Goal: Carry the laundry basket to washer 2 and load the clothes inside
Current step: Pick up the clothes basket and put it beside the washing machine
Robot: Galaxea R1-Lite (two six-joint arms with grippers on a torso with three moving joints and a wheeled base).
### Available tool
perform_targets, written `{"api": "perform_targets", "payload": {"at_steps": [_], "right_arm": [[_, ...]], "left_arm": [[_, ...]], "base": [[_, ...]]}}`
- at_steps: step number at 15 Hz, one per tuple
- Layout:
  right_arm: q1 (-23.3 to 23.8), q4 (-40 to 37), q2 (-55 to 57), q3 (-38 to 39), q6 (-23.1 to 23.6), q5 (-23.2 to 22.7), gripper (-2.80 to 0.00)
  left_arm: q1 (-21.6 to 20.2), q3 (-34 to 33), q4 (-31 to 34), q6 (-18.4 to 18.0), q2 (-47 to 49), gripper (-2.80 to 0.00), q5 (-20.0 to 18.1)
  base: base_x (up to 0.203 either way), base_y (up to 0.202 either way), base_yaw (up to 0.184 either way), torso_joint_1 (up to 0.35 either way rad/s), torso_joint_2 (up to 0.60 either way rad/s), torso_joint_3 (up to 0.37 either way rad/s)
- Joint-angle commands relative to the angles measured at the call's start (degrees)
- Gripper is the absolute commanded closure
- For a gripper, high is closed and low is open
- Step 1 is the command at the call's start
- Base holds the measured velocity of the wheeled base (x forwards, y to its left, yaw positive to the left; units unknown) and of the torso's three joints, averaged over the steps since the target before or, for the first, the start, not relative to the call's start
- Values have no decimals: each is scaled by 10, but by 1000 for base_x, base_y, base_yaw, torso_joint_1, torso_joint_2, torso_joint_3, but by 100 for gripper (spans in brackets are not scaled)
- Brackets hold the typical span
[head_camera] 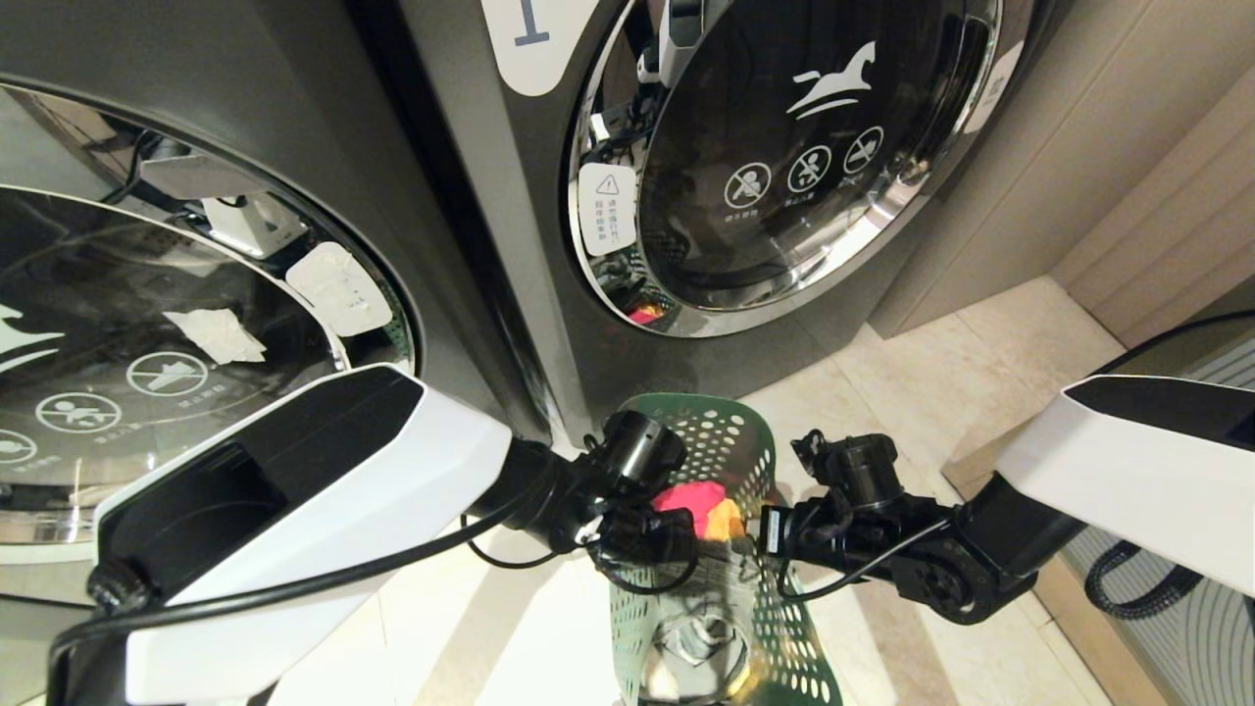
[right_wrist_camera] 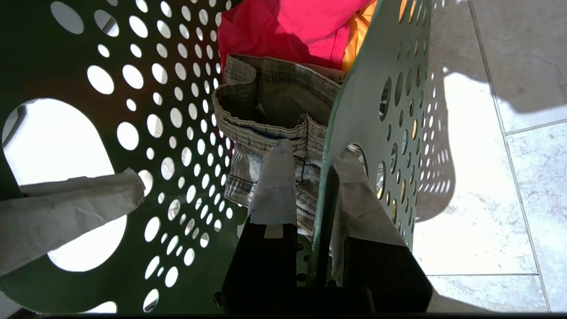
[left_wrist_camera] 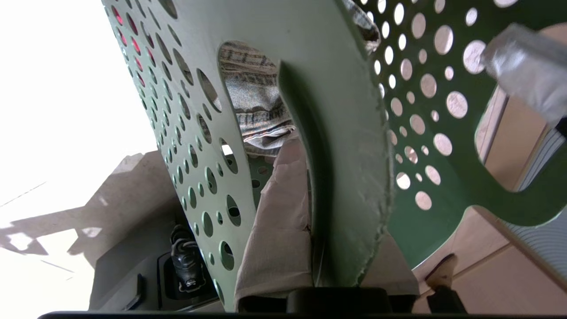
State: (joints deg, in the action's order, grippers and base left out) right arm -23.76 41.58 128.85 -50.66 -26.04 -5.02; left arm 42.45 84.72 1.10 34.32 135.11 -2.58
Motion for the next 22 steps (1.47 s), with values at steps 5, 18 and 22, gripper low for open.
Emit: {"api": "perform_targets", "payload": {"at_steps": [5, 18, 22], "right_arm": [[-1, 2, 4, 4, -2, -1, 0], [5, 2, -12, 7, -7, -1, 0], [5, -2, -32, 15, -36, -8, 0]], "left_arm": [[-1, 0, 1, 4, 3, 0, 7], [-3, -1, 4, 19, -38, -280, 7], [-5, -1, 7, 46, -46, -280, 2]], "base": [[0, 0, 0, 0, 0, 0], [0, 0, 0, 0, 0, 0], [0, 0, 0, 0, 0, 0]]}}
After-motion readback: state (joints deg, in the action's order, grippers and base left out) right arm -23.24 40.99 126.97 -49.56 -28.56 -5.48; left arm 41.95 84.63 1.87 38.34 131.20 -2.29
